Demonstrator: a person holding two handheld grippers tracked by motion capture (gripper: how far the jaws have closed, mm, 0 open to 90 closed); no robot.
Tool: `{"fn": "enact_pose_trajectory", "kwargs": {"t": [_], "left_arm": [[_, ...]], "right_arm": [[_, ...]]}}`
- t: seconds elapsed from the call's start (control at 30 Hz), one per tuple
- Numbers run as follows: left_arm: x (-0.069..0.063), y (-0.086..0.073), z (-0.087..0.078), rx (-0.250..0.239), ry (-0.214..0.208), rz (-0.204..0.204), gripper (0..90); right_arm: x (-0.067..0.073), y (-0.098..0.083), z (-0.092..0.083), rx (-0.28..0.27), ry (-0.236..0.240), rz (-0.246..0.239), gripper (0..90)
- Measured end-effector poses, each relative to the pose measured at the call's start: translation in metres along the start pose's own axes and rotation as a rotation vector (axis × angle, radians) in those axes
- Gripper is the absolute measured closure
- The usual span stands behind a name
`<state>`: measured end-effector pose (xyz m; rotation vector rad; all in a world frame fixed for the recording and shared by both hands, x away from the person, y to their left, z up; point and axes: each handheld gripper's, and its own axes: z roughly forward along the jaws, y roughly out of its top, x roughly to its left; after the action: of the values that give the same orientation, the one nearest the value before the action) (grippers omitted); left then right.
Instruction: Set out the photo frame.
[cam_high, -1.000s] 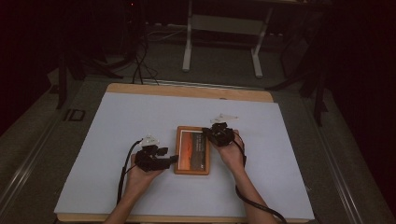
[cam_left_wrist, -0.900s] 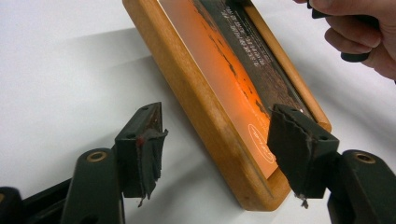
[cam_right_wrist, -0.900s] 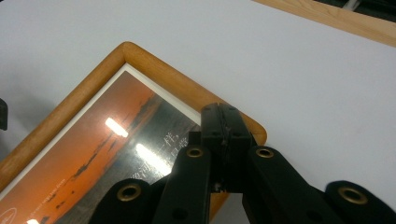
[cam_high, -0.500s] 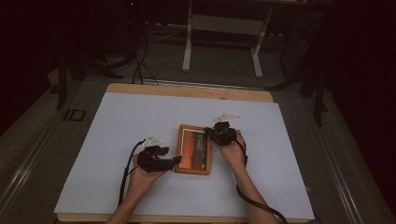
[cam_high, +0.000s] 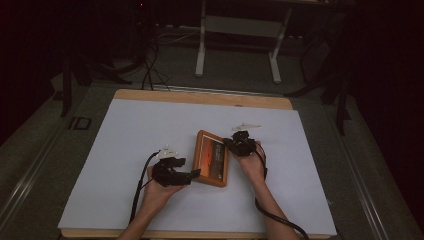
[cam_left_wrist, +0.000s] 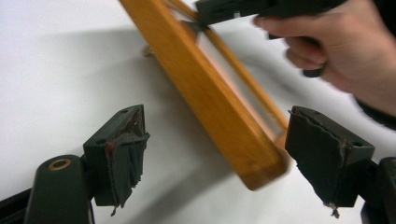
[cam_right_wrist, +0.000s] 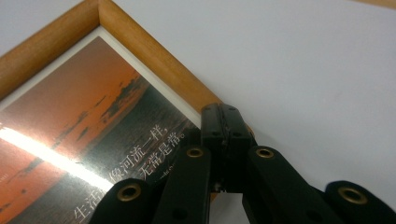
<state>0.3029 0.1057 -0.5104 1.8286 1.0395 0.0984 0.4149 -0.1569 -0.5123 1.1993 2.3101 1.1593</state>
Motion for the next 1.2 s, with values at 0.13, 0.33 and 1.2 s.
{"fn": "enact_pose_trajectory", "kwargs": {"t": [0.13,0.33,1.2], "left_arm": [[-0.007,0.000,0.004,0.009,-0.003,0.020,20.8],[-0.015,-0.001,0.013,0.029,-0.013,0.016,20.8],[-0.021,0.004,0.045,0.073,-0.050,-0.091,47.1]], "right_arm": [[-0.003,-0.002,0.002,0.015,-0.002,0.006,89.9],[-0.005,-0.004,0.003,0.018,0.004,0.021,89.9],[-0.004,-0.006,0.003,0.010,-0.003,0.029,89.9]]}}
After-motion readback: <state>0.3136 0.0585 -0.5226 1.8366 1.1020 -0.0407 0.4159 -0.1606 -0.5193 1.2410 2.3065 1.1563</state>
